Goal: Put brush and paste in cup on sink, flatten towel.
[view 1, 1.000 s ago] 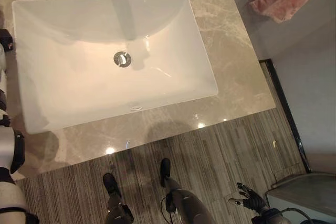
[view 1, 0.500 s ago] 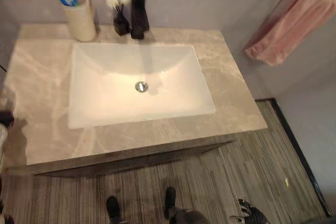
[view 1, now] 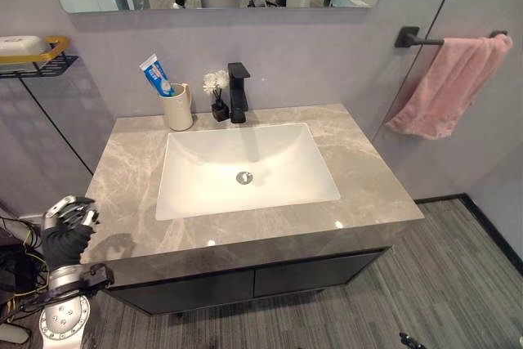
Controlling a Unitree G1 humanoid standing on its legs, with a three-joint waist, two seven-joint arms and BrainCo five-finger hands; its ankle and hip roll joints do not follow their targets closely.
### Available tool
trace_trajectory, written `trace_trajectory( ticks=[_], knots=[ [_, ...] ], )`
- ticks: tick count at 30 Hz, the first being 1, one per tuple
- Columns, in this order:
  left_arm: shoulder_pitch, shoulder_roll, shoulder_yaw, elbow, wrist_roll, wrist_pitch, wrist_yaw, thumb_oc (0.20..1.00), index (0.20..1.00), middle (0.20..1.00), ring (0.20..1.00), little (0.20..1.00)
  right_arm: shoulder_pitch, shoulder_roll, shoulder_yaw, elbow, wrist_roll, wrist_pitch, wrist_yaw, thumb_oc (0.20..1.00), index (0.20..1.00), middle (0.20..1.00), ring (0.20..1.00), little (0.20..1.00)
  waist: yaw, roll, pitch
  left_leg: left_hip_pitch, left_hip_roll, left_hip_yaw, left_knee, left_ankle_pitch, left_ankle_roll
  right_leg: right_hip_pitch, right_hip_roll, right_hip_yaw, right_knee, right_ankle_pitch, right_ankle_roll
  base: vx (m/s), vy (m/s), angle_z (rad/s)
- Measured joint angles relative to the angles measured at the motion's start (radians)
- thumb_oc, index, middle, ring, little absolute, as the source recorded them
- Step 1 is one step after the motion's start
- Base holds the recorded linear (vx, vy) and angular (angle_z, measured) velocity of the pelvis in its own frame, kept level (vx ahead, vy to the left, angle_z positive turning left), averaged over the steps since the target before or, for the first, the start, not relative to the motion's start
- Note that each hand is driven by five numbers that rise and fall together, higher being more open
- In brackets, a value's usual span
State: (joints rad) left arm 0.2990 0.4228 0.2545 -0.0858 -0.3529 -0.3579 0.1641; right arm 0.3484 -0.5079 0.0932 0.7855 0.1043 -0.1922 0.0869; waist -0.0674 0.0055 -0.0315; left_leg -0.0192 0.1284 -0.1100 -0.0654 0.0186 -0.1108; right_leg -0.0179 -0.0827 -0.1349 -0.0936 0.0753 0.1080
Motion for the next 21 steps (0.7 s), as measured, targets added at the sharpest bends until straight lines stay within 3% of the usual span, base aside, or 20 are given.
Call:
trace_trajectory(
  ticks=[2,4,6,10,14,21],
  knots=[
    [-0.044,0.003,-0.047,-0.025,-0.034,-0.014,-0.057,0.2,0.2,0.2,0.2,0.2,-0.016,-0.005,-0.017,-0.034,0.001,-0.002,-0.018,1.0,1.0,1.0,1.0,1.0,-0.009,-0.006,0.006,-0.004,-0.054,-0.07,0.03,-0.029,0.0,-0.004,-0.031,0.03,0.0,0.005,0.014,-0.05,0.092,-0.15],
    [-0.069,0.005,-0.07,-0.043,-0.05,-0.027,-0.102,0.2,0.2,0.2,0.2,0.2,-0.03,0.008,-0.024,-0.064,0.002,-0.02,-0.023,1.0,1.0,1.0,1.0,1.0,-0.015,-0.024,0.007,-0.003,-0.089,-0.07,0.03,-0.034,0.016,-0.015,-0.052,0.095,0.0,0.009,0.022,-0.07,0.137,-0.28],
    [-0.073,0.008,-0.082,-0.052,-0.086,-0.04,-0.119,0.2,0.2,0.2,0.2,0.2,-0.034,0.013,-0.022,-0.101,-0.001,-0.025,-0.033,1.0,1.0,1.0,1.0,1.0,-0.03,-0.043,0.009,0.002,-0.111,-0.047,0.025,-0.027,0.037,-0.029,-0.072,0.123,0.0,0.018,0.037,-0.04,0.125,-0.28],
    [-0.033,0.066,-0.157,-0.058,-0.117,-0.036,-0.163,0.2,0.2,0.2,0.2,0.2,-0.064,0.076,-0.067,-0.097,0.003,-0.033,-0.081,1.0,1.0,1.0,1.0,1.0,-0.032,-0.071,0.005,0.038,-0.108,0.037,-0.025,-0.012,0.054,-0.051,-0.075,0.181,0.0,0.037,0.05,0.01,0.071,-0.53],
    [-0.029,0.073,-0.178,-0.058,-0.12,-0.035,-0.188,0.2,0.2,0.2,0.2,0.2,-0.036,0.076,-0.066,-0.094,0.001,-0.033,-0.084,1.0,1.0,1.0,1.0,1.0,-0.043,-0.068,0.006,0.058,-0.108,0.049,-0.025,-0.019,0.059,-0.039,-0.073,0.189,0.0,0.035,0.055,0.01,0.048,-0.12],
    [-0.041,0.072,-0.209,-0.058,-0.121,-0.03,-0.211,0.2,0.2,0.2,0.2,0.2,-0.069,0.07,-0.079,-0.123,-0.001,-0.034,-0.13,1.0,1.0,1.0,1.0,1.0,-0.061,-0.019,0.026,0.107,-0.129,0.126,-0.022,-0.042,0.074,-0.035,-0.079,0.273,0.009,0.055,0.07,-0.05,0.135,-0.3]
  ],
)
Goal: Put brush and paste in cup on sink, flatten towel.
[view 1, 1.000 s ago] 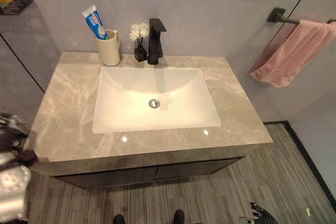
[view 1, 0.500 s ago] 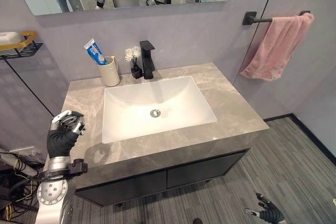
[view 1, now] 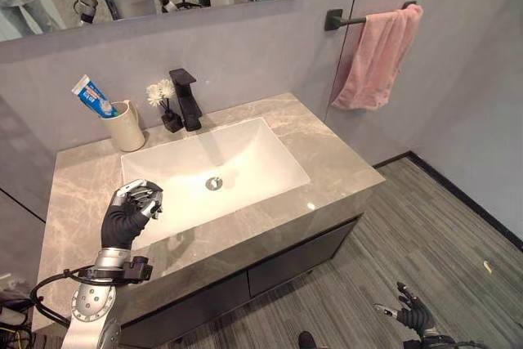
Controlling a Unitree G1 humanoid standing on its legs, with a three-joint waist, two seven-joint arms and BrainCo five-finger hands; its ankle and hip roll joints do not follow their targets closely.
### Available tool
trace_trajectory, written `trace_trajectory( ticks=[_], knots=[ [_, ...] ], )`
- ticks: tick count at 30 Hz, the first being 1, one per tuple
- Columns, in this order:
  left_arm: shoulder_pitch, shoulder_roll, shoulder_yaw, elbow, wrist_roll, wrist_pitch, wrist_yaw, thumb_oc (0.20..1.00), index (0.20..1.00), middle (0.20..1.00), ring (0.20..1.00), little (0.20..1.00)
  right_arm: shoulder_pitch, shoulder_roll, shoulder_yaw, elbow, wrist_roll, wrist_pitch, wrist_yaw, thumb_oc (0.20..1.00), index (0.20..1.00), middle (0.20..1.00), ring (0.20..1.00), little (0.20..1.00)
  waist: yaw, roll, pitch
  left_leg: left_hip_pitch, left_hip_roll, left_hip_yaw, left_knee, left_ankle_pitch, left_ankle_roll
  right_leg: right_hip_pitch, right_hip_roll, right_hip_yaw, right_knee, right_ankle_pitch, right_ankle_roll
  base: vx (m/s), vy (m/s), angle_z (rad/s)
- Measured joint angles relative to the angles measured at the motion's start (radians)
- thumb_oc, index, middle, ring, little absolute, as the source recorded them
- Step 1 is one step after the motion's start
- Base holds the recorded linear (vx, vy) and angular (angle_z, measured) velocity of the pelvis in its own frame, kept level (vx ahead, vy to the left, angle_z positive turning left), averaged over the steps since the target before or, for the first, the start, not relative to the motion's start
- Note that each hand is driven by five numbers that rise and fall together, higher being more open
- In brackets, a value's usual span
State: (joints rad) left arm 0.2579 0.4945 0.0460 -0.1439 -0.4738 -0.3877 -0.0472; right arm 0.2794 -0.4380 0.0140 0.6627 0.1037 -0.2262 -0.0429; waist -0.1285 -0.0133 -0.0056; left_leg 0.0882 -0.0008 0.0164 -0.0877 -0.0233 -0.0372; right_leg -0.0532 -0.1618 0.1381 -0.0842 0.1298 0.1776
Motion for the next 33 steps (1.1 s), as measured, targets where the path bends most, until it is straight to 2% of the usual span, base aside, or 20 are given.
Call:
trace_trajectory(
  ticks=[5,6,8,10,11,12,14,15,16,17,20,21,23,24,25,26,28,31,32,33],
  knots=[
    [-0.113,0.011,-0.033,0.001,0.002,-0.001,0.0,0.2,0.2,0.2,0.2,0.2,-0.008,0.003,-0.094,-0.044,0.002,-0.015,-0.031,1.0,1.0,1.0,1.0,1.0,-0.049,-0.014,0.013,-0.003,-0.07,0.069,0.016,-0.012,0.031,-0.035,-0.061,0.074,0.003,0.006,0.04,-0.13,0.143,-0.47],
    [-0.158,0.015,-0.028,0.004,0.002,-0.005,0.005,0.2,0.2,0.2,0.2,0.2,-0.005,0.003,-0.093,-0.044,0.002,-0.015,-0.042,1.0,1.0,1.0,1.0,1.0,-0.051,-0.03,0.02,-0.019,-0.093,0.119,0.032,-0.015,0.046,-0.092,-0.077,0.098,0.017,0.003,0.041,-0.18,0.065,-1.03],
    [-0.181,0.02,-0.032,0.005,0.013,-0.008,0.008,0.2,0.2,0.2,0.2,0.2,-0.024,0.007,-0.103,-0.044,0.003,-0.014,-0.049,1.0,1.0,1.0,1.0,1.0,-0.047,-0.029,0.05,-0.062,-0.086,0.193,0.081,-0.036,0.076,-0.154,-0.104,0.004,0.016,-0.106,0.034,-0.16,0.045,-1.31],
    [-0.179,0.019,-0.033,0.016,0.013,-0.007,0.013,0.2,0.2,0.2,0.2,0.2,-0.033,0.015,-0.108,-0.042,0.003,-0.014,-0.061,1.0,1.0,1.0,1.0,1.0,-0.048,-0.007,0.084,-0.069,-0.046,0.235,0.084,-0.041,0.074,-0.15,-0.117,-0.186,0.03,-0.045,0.043,-0.13,0.014,-0.9],
    [-0.183,0.056,-0.033,0.016,0.013,-0.006,0.022,0.2,0.2,0.2,0.2,0.2,-0.007,0.029,-0.115,-0.042,0.005,-0.014,-0.068,1.0,1.0,1.0,1.0,1.0,-0.053,-0.049,0.09,-0.066,-0.062,0.258,0.089,-0.037,0.064,-0.105,-0.122,-0.273,0.05,0.091,0.008,-0.14,-0.017,-0.34],
    [-0.206,0.047,-0.052,0.024,0.012,-0.006,0.026,0.2,0.2,0.2,0.2,0.2,0.007,0.025,-0.124,-0.042,0.008,-0.015,-0.07,1.0,1.0,1.0,1.0,1.0,-0.058,-0.042,0.102,-0.074,-0.053,0.255,0.11,-0.043,0.066,-0.104,-0.112,-0.267,0.053,0.119,-0.01,-0.12,-0.027,-0.28],
    [-0.228,0.043,-0.088,0.025,0.012,-0.007,0.029,0.2,0.2,0.2,0.2,0.2,0.004,0.018,-0.114,-0.046,0.008,-0.014,-0.073,1.0,1.0,1.0,1.0,1.0,-0.037,-0.001,0.131,-0.071,-0.02,0.279,0.112,-0.048,0.067,-0.11,-0.076,-0.233,0.029,0.204,0.019,-0.09,-0.048,-0.31],
    [-0.231,0.044,-0.096,0.026,0.013,-0.005,0.027,0.2,0.2,0.2,0.2,0.2,-0.007,0.02,-0.111,-0.055,0.008,-0.015,-0.073,1.0,1.0,1.0,1.0,1.0,-0.042,0.012,0.135,-0.071,-0.012,0.283,0.102,-0.047,0.07,-0.124,-0.072,-0.226,0.056,0.183,0.022,-0.09,-0.068,-0.32],
    [-0.217,0.028,-0.096,0.022,0.011,-0.004,0.027,0.2,0.2,0.2,0.2,0.2,-0.02,0.017,-0.099,-0.043,0.008,-0.014,-0.077,1.0,1.0,1.0,1.0,1.0,-0.033,0.032,0.133,-0.066,0.012,0.327,0.086,-0.021,0.06,-0.156,-0.057,-0.252,0.168,0.077,-0.013,-0.02,-0.142,-0.46],
    [-0.194,0.007,-0.097,0.015,0.01,-0.003,0.028,0.2,0.2,0.2,0.2,0.2,-0.039,0.011,-0.08,-0.025,0.008,-0.013,-0.081,1.0,1.0,1.0,1.0,1.0,-0.006,0.061,0.125,-0.048,0.046,0.351,0.063,-0.012,0.048,-0.195,-0.035,-0.305,0.325,-0.043,-0.084,0.0,-0.122,-0.7],
    [-0.132,-0.01,-0.094,-0.004,0.008,-0.004,0.03,0.2,0.2,0.2,0.2,0.2,-0.071,0.013,-0.049,-0.033,0.0,-0.015,-0.088,1.0,1.0,1.0,1.0,1.0,0.094,0.073,0.081,0.003,0.125,0.49,0.069,-0.013,0.001,-0.116,-0.096,-0.693,0.478,-0.247,-0.129,-0.05,-0.15,-1.29],
    [-0.111,0.008,-0.08,-0.003,0.001,-0.003,0.033,0.2,0.2,0.2,0.2,0.2,-0.094,0.025,-0.04,-0.054,-0.001,-0.017,-0.088,1.0,1.0,1.0,1.0,1.0,0.123,0.037,0.065,0.015,0.121,0.524,0.093,-0.025,-0.01,-0.091,-0.094,-0.726,0.417,-0.241,-0.141,-0.07,-0.225,-1.52],
    [-0.126,0.005,-0.079,0.027,0.003,0.003,0.031,0.2,0.2,0.2,0.2,0.2,-0.127,0.021,-0.03,-0.088,-0.002,-0.025,-0.09,1.0,1.0,1.0,1.0,1.0,0.106,0.016,0.069,-0.012,0.156,0.497,0.15,-0.042,0.0,-0.082,-0.034,-0.671,0.364,-0.224,-0.165,0.01,-0.19,-1.11],
    [-0.149,0.003,-0.091,0.043,0.003,0.003,0.03,0.2,0.2,0.2,0.2,0.2,-0.122,0.011,-0.035,-0.09,-0.003,-0.028,-0.091,1.0,1.0,1.0,1.0,1.0,0.099,0.009,0.062,-0.02,0.138,0.467,0.134,-0.051,-0.006,-0.081,-0.012,-0.641,0.333,-0.22,-0.172,0.04,-0.324,-0.85],
    [-0.17,0.001,-0.1,0.051,0.003,0.003,0.029,0.2,0.2,0.2,0.2,0.2,-0.117,-0.005,-0.039,-0.089,-0.003,-0.028,-0.092,1.0,1.0,1.0,1.0,1.0,0.083,0.016,0.061,-0.02,0.128,0.457,0.098,-0.044,-0.008,-0.071,0.013,-0.631,0.311,-0.215,-0.178,0.03,-0.374,-0.78],
    [-0.195,-0.019,-0.108,0.069,0.002,0.0,0.03,0.2,0.2,0.2,0.2,0.2,-0.093,-0.027,-0.041,-0.066,-0.016,-0.029,-0.092,1.0,1.0,1.0,1.0,1.0,0.06,0.039,0.054,-0.002,0.159,0.464,0.102,-0.026,-0.03,-0.048,0.076,-0.599,0.279,-0.221,-0.188,0.02,-0.354,-0.86],
    [-0.202,-0.032,-0.114,0.095,0.002,0.004,0.031,0.2,0.2,0.2,0.2,0.2,-0.046,-0.023,-0.049,-0.064,-0.022,-0.026,-0.103,1.0,1.0,1.0,1.0,1.0,0.043,0.01,0.041,-0.001,0.181,0.46,0.138,-0.024,-0.031,-0.031,0.099,-0.569,0.268,-0.219,-0.192,0.01,-0.259,-0.67],
    [-0.239,-0.033,-0.165,0.118,0.002,0.021,0.031,0.2,0.2,0.2,0.2,0.2,0.044,-0.042,-0.072,-0.054,-0.021,-0.022,-0.108,1.0,1.0,1.0,1.0,1.0,-0.011,0.013,0.05,-0.04,0.221,0.456,0.209,-0.013,-0.043,-0.034,0.141,-0.541,0.212,-0.219,-0.2,-0.05,-0.241,-0.33],
    [-0.237,-0.04,-0.176,0.127,0.003,0.021,0.034,0.2,0.2,0.2,0.2,0.2,0.043,-0.042,-0.068,-0.054,-0.022,-0.022,-0.108,1.0,1.0,1.0,1.0,1.0,-0.012,0.007,0.056,-0.072,0.234,0.398,0.304,-0.011,-0.043,-0.036,0.16,-0.505,0.192,-0.204,-0.244,-0.08,-0.211,-1.0],
    [-0.232,-0.074,-0.178,0.127,0.003,0.021,0.045,0.2,0.2,0.2,0.2,0.2,0.014,-0.046,-0.058,-0.048,-0.022,-0.02,-0.113,1.0,1.0,1.0,1.0,1.0,0.012,-0.018,0.078,-0.173,0.196,0.173,0.474,-0.048,-0.07,-0.033,0.16,-0.429,0.164,-0.157,-0.274,0.03,-0.13,-2.42]
  ],
)
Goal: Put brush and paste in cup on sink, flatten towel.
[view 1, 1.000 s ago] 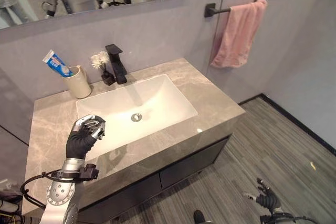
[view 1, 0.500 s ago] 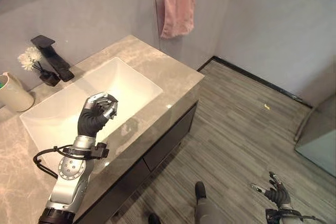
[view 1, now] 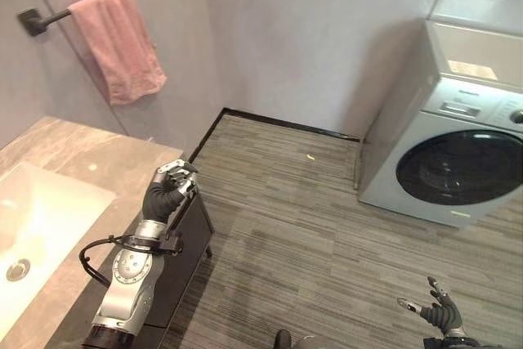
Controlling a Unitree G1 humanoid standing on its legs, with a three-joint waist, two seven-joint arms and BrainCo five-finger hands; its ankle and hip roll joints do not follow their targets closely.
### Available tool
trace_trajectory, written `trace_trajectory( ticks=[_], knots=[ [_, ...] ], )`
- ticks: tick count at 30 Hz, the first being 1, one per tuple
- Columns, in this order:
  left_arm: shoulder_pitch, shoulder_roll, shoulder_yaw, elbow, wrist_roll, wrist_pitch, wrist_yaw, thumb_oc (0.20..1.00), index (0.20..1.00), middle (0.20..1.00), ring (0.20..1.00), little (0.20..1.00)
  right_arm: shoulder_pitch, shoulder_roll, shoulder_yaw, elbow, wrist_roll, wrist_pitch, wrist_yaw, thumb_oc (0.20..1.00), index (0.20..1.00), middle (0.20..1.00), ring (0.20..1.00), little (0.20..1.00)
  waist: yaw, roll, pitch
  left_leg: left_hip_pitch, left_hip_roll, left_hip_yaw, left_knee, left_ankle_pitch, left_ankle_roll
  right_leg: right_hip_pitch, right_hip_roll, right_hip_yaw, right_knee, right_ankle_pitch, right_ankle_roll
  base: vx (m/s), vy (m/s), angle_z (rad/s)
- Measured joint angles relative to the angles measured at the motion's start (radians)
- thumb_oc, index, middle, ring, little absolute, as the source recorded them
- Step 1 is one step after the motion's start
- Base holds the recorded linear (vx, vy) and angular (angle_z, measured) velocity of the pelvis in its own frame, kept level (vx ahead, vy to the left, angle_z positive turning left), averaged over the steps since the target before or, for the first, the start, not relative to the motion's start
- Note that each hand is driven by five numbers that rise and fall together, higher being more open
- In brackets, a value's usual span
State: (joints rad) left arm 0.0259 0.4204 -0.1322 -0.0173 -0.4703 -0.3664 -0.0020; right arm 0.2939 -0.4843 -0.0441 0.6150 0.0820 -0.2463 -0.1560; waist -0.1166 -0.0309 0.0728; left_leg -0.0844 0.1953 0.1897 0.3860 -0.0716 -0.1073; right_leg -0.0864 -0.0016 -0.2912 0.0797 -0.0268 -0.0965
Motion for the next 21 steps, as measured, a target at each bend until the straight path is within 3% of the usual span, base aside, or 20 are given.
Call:
trace_trajectory(
  ticks=[1,2,3,4,5,6,8,11,13,15,18,19,20,21],
  knots=[
    [0.061,-0.005,-0.002,0.0,0.01,0.0,-0.002,0.2,0.2,0.2,0.2,0.2,-0.112,-0.01,0.05,0.003,-0.015,0.003,-0.002,1.0,1.0,1.0,1.0,1.0,0.028,-0.003,0.018,-0.062,-0.217,-0.428,-0.099,-0.046,-0.007,0.008,0.023,0.125,-0.111,0.061,0.051,0.11,-0.09,-2.69],
    [0.057,0.004,-0.02,0.038,0.01,0.0,-0.002,0.2,0.2,0.2,0.2,0.2,-0.146,-0.005,0.057,0.026,-0.018,0.003,-0.004,1.0,1.0,1.0,1.0,1.0,0.051,-0.015,0.035,-0.091,-0.29,-0.539,-0.199,-0.046,-0.001,0.036,0.026,0.164,-0.135,0.072,0.065,0.19,0.061,-2.21],
    [0.053,0.011,-0.026,0.055,0.009,0.0,-0.002,0.2,0.2,0.2,0.2,0.2,-0.144,-0.002,0.059,0.033,-0.018,0.006,-0.004,1.0,1.0,1.0,1.0,1.0,0.047,-0.022,0.04,-0.095,-0.306,-0.536,-0.229,-0.036,-0.005,0.05,0.035,0.173,-0.142,0.072,0.069,0.19,0.132,-0.76],
    [0.063,0.011,-0.026,0.056,0.009,0.0,-0.001,0.2,0.2,0.2,0.2,0.2,-0.139,-0.004,0.068,0.023,-0.019,0.006,-0.004,1.0,1.0,1.0,1.0,1.0,0.045,-0.024,0.042,-0.105,-0.302,-0.513,-0.227,-0.025,0.014,0.062,0.04,0.178,-0.151,0.068,0.076,0.13,0.123,-0.33],
    [0.079,0.011,-0.028,0.057,0.006,0.001,-0.002,0.2,0.2,0.2,0.2,0.2,-0.129,0.001,0.077,0.006,-0.019,0.005,-0.004,1.0,1.0,1.0,1.0,1.0,0.047,-0.019,0.037,-0.106,-0.289,-0.449,-0.214,-0.011,0.061,0.083,0.052,0.187,-0.152,0.061,0.07,0.11,0.134,-0.42],
    [0.094,0.012,-0.046,0.058,0.005,0.002,-0.008,0.2,0.2,0.2,0.2,0.2,-0.098,0.011,0.091,-0.011,-0.019,0.004,-0.001,1.0,1.0,1.0,1.0,1.0,0.044,-0.022,0.001,-0.096,-0.273,-0.288,-0.218,0.007,0.103,0.093,0.061,0.204,-0.143,0.052,0.045,0.07,0.134,-0.35],
    [0.097,0.009,-0.05,0.06,0.006,0.003,-0.015,0.2,0.2,0.2,0.2,0.2,-0.095,0.011,0.101,-0.012,-0.02,0.005,0.005,1.0,1.0,1.0,1.0,1.0,0.044,-0.013,-0.002,-0.045,-0.263,-0.231,-0.275,0.019,0.12,0.1,0.07,0.225,-0.136,0.059,0.042,0.04,0.149,-0.38],
    [0.097,0.009,-0.05,0.07,0.006,0.005,-0.016,0.2,0.2,0.2,0.2,0.2,-0.103,0.008,0.126,-0.013,-0.036,0.005,0.007,1.0,1.0,1.0,1.0,1.0,0.047,0.022,0.0,0.049,-0.252,-0.231,-0.381,0.068,0.159,0.089,0.098,0.261,-0.131,0.068,0.034,0.02,0.132,-0.43],
    [0.094,0.008,-0.051,0.091,0.006,0.008,-0.019,0.2,0.2,0.2,0.2,0.2,-0.122,0.007,0.141,-0.013,-0.048,0.006,0.008,1.0,1.0,1.0,1.0,1.0,0.047,0.035,0.01,0.087,-0.238,-0.202,-0.428,0.084,0.144,0.085,0.106,0.271,-0.126,0.067,0.035,0.02,0.081,-0.3],
    [0.104,0.006,-0.052,0.108,0.006,0.022,-0.023,0.2,0.2,0.2,0.2,0.2,-0.133,0.007,0.155,-0.009,-0.059,0.006,0.011,1.0,1.0,1.0,1.0,1.0,0.051,0.042,0.023,0.105,-0.243,-0.179,-0.444,0.088,0.145,0.086,0.091,0.285,-0.114,0.039,0.084,0.07,0.127,-0.23],
    [0.124,0.006,-0.067,0.115,-0.002,0.028,-0.023,0.2,0.2,0.2,0.2,0.2,-0.119,0.016,0.172,-0.014,-0.059,0.006,0.03,1.0,1.0,1.0,1.0,1.0,0.074,0.065,0.037,0.127,-0.259,-0.165,-0.474,0.09,0.168,0.082,0.071,0.279,-0.079,0.021,0.096,0.05,0.029,0.17],
    [0.121,0.006,-0.083,0.115,-0.002,0.031,-0.021,0.2,0.2,0.2,0.2,0.2,-0.129,0.025,0.204,-0.027,-0.061,0.006,0.035,1.0,1.0,1.0,1.0,1.0,0.079,0.048,0.045,0.119,-0.267,-0.18,-0.463,0.088,0.17,0.042,0.064,0.255,0.009,-0.029,0.108,0.04,-0.173,0.21],
    [0.12,0.015,-0.086,0.117,0.002,0.041,-0.018,0.2,0.2,0.2,0.2,0.2,-0.159,0.031,0.249,-0.042,-0.069,0.006,0.047,1.0,1.0,1.0,1.0,1.0,0.094,0.004,0.056,0.108,-0.268,-0.178,-0.451,0.087,0.169,-0.013,0.05,0.188,0.094,-0.074,0.114,0.0,-0.262,0.47],
    [0.112,0.013,-0.096,0.131,0.006,0.043,-0.017,0.2,0.2,0.2,0.2,0.2,-0.156,0.035,0.254,-0.046,-0.069,0.005,0.048,1.0,1.0,1.0,1.0,1.0,0.104,-0.02,0.05,0.082,-0.272,-0.205,-0.417,0.079,0.14,0.007,0.049,0.147,0.066,-0.067,0.089,-0.01,-0.237,0.91]
  ],
)
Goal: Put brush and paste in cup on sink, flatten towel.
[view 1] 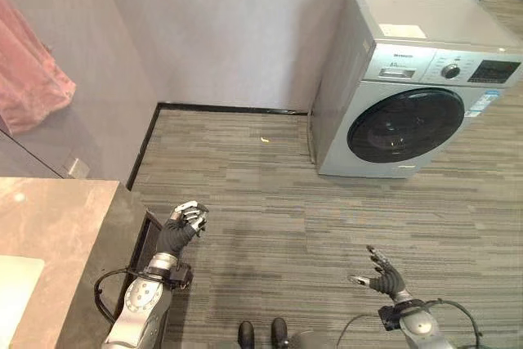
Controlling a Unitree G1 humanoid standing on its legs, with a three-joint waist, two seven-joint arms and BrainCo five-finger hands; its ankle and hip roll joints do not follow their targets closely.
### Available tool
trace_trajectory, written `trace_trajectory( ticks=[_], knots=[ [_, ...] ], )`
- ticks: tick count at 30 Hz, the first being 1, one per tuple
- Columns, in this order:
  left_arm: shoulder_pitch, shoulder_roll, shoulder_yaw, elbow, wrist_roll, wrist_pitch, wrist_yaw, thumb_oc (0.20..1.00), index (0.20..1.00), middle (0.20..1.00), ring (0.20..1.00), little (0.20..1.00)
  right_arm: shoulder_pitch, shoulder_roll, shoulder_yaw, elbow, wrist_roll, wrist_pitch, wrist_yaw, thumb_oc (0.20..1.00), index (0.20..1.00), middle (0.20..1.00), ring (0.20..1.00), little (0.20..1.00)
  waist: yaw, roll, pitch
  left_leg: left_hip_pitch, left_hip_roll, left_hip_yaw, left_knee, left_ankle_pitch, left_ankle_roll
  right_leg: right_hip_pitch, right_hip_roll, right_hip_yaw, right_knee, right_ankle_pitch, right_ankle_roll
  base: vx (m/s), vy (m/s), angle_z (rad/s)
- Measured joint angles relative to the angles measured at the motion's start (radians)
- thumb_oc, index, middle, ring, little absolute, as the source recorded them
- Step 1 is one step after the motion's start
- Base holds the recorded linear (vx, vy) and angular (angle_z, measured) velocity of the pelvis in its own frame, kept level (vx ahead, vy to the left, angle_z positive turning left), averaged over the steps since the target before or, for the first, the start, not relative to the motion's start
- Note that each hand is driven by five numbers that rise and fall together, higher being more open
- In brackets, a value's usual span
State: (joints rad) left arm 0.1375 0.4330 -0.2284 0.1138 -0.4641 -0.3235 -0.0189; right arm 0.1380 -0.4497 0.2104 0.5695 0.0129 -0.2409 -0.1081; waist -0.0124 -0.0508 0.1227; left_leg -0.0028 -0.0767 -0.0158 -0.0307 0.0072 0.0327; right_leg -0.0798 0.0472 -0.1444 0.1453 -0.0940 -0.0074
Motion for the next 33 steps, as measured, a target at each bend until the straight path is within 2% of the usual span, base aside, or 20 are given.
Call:
trace_trajectory(
  ticks=[1,2,3,4,5,6,7,8,9,10,11,14,20,27,33],
  knots=[
    [-0.047,0.001,-0.041,0.038,0.003,0.001,0.001,0.2,0.2,0.2,0.2,0.2,0.028,-0.005,0.001,-0.004,0.001,0.0,0.0,1.0,1.0,1.0,1.0,1.0,0.006,-0.031,0.002,-0.12,-0.037,-0.012,0.21,-0.014,-0.033,0.016,-0.014,-0.013,-0.029,0.012,-0.054,-0.03,-0.126,1.63],
    [-0.121,-0.004,-0.075,0.056,0.004,0.004,0.001,0.2,0.2,0.2,0.2,0.2,0.056,-0.034,-0.008,-0.008,-0.009,-0.003,0.003,1.0,1.0,1.0,1.0,1.0,0.015,-0.05,0.036,-0.344,-0.061,-0.002,0.605,0.032,-0.119,0.035,-0.043,-0.043,-0.063,0.012,-0.089,0.07,0.048,1.39],
    [-0.124,0.015,-0.081,0.057,0.003,0.006,0.01,0.2,0.2,0.2,0.2,0.2,0.034,-0.036,-0.035,0.04,-0.013,0.0,-0.001,1.0,1.0,1.0,1.0,1.0,0.041,-0.046,0.042,-0.434,0.007,0.021,0.732,0.009,-0.131,0.083,-0.031,-0.051,-0.098,0.021,-0.081,0.21,0.154,0.74],
    [-0.129,0.02,-0.083,0.056,0.003,0.005,0.011,0.2,0.2,0.2,0.2,0.2,0.032,-0.046,-0.059,0.042,-0.015,0.0,-0.001,1.0,1.0,1.0,1.0,1.0,0.025,-0.029,0.038,-0.401,0.091,0.032,0.586,0.01,-0.13,0.104,-0.019,-0.041,-0.104,0.014,-0.051,0.3,0.239,-0.26],
    [-0.134,0.022,-0.084,0.056,0.004,0.007,0.015,0.2,0.2,0.2,0.2,0.2,0.033,-0.024,-0.11,0.04,-0.009,-0.001,-0.015,1.0,1.0,1.0,1.0,1.0,0.016,-0.021,0.025,-0.305,0.161,0.065,0.287,0.015,-0.121,0.113,-0.011,-0.025,-0.144,0.016,-0.005,0.27,0.233,-0.49],
    [-0.143,0.019,-0.09,0.056,0.004,0.006,0.015,0.2,0.2,0.2,0.2,0.2,0.036,-0.009,-0.142,0.056,-0.008,0.001,-0.027,1.0,1.0,1.0,1.0,1.0,0.003,-0.003,0.016,-0.215,0.207,0.061,0.056,0.017,-0.105,0.123,-0.009,-0.034,-0.154,0.026,0.016,0.19,0.214,-0.4],
    [-0.15,0.008,-0.099,0.067,0.004,0.008,0.013,0.2,0.2,0.2,0.2,0.2,0.039,-0.01,-0.136,0.074,-0.008,0.01,-0.037,1.0,1.0,1.0,1.0,1.0,-0.047,0.008,0.01,-0.139,0.166,-0.001,-0.009,0.019,-0.105,0.138,-0.028,-0.032,-0.141,0.034,-0.003,0.24,0.287,-0.33],
    [-0.146,0.007,-0.098,0.066,0.004,0.008,0.013,0.2,0.2,0.2,0.2,0.2,0.039,-0.015,-0.13,0.071,-0.008,0.01,-0.041,1.0,1.0,1.0,1.0,1.0,-0.055,0.022,0.002,-0.105,0.133,0.001,-0.006,0.02,-0.101,0.138,-0.033,-0.019,-0.145,0.034,-0.002,0.26,0.326,-0.56],
    [-0.132,0.003,-0.095,0.059,0.003,0.008,0.011,0.2,0.2,0.2,0.2,0.2,0.029,-0.018,-0.103,0.055,-0.008,0.018,-0.04,1.0,1.0,1.0,1.0,1.0,-0.058,0.055,-0.014,-0.017,0.062,0.029,-0.043,0.029,-0.024,0.154,-0.029,0.02,-0.154,0.034,-0.002,0.24,0.292,-0.72],
    [-0.111,0.0,-0.089,0.059,0.003,0.006,0.007,0.2,0.2,0.2,0.2,0.2,0.03,-0.011,-0.091,0.037,-0.009,0.018,-0.039,1.0,1.0,1.0,1.0,1.0,-0.059,0.072,-0.026,0.021,0.056,0.043,-0.065,0.05,0.01,0.151,-0.019,0.028,-0.137,0.016,0.011,0.15,0.185,-0.67],
    [-0.094,-0.003,-0.08,0.049,0.001,0.007,0.008,0.2,0.2,0.2,0.2,0.2,0.03,0.006,-0.045,0.024,-0.01,0.017,-0.033,1.0,1.0,1.0,1.0,1.0,-0.051,0.05,-0.03,0.035,0.04,0.06,-0.064,0.058,0.009,0.151,-0.042,0.029,-0.112,-0.001,0.027,0.12,0.108,-0.19],
    [-0.086,-0.002,-0.077,0.049,0.001,0.007,0.008,0.2,0.2,0.2,0.2,0.2,0.036,0.016,-0.029,0.026,-0.017,0.017,-0.018,1.0,1.0,1.0,1.0,1.0,-0.041,0.035,-0.038,0.033,0.017,0.058,-0.064,0.054,0.014,0.149,-0.068,0.03,-0.11,-0.014,0.047,0.09,0.054,0.03],
    [-0.062,0.0,-0.058,0.04,0.003,0.007,0.01,0.2,0.2,0.2,0.2,0.2,0.029,0.017,-0.031,0.025,-0.019,0.017,-0.01,1.0,1.0,1.0,1.0,1.0,-0.008,0.035,-0.043,0.034,0.003,0.068,-0.064,0.047,0.024,0.155,-0.082,0.03,-0.126,-0.014,0.053,0.06,0.024,-0.04],
    [-0.014,0.0,-0.06,0.041,0.012,0.007,0.01,0.2,0.2,0.2,0.2,0.2,0.054,0.017,-0.059,0.024,-0.006,0.017,0.0,1.0,1.0,1.0,1.0,1.0,-0.007,0.039,-0.075,0.03,0.003,0.061,-0.065,0.037,0.035,0.151,-0.08,0.028,-0.124,-0.015,0.053,0.07,0.059,0.01],
    [-0.002,0.0,-0.062,0.083,0.088,0.009,0.015,0.2,0.2,0.2,0.2,0.2,0.044,0.019,-0.071,-0.023,0.036,0.015,0.003,1.0,1.0,1.0,1.0,1.0,-0.006,0.05,-0.097,0.017,-0.003,0.062,-0.065,0.03,0.044,0.113,-0.09,0.032,-0.074,-0.033,0.071,0.04,0.078,-0.02]
  ],
)
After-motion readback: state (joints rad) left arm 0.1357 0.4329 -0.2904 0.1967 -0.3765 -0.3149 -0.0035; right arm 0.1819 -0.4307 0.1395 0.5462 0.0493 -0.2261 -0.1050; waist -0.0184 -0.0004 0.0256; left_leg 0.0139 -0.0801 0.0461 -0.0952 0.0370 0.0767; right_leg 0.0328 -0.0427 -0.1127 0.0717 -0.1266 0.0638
